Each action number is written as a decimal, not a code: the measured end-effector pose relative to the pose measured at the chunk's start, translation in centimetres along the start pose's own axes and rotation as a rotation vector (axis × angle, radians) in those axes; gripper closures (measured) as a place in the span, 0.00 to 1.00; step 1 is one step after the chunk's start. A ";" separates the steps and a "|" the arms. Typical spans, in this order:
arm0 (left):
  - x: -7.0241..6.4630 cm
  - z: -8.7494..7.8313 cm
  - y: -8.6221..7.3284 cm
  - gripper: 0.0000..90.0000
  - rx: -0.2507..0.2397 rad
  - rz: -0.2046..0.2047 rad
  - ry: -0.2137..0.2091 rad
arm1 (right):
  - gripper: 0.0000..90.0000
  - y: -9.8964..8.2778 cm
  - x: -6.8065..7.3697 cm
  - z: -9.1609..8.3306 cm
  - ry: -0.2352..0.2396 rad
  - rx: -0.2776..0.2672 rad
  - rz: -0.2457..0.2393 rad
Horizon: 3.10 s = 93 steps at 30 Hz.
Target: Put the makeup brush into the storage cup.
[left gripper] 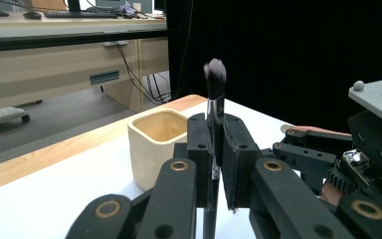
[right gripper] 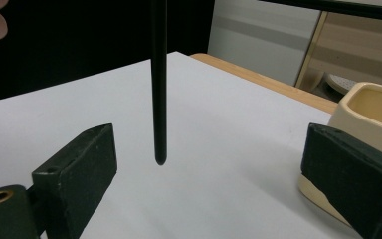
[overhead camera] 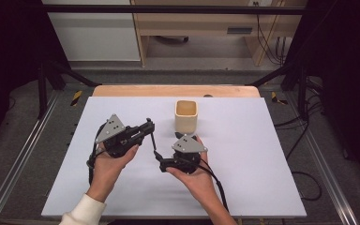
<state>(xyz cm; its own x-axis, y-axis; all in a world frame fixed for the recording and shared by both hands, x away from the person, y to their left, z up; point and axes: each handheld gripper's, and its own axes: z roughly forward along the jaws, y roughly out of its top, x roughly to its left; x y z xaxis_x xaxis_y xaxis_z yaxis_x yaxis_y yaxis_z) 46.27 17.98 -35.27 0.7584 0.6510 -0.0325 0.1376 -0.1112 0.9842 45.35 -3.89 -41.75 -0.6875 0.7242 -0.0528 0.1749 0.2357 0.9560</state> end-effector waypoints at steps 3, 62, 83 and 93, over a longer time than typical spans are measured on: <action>-0.1 0.1 0.2 0.93 -0.002 0.007 0.000 | 0.08 0.0 -0.2 -0.2 -0.002 0.007 -0.002; 1.1 4.0 3.2 0.93 0.019 0.044 0.047 | 0.07 -3.4 -7.9 -7.8 -0.117 0.021 0.021; 2.3 5.9 6.9 0.93 -0.003 0.057 0.067 | 0.08 -5.3 -10.4 -9.6 -0.250 -0.007 0.049; 2.2 6.4 7.7 0.93 -0.012 0.060 0.072 | 0.08 -5.6 -10.8 -10.0 -0.255 -0.013 0.069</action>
<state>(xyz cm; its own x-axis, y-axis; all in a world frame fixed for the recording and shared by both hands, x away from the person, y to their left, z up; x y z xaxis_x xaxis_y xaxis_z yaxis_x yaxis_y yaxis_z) 53.08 13.73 -28.86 0.7171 0.6959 0.0387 0.0853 -0.1428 0.9861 44.70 -19.50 -43.66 -0.4743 0.8785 -0.0569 0.2046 0.1728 0.9635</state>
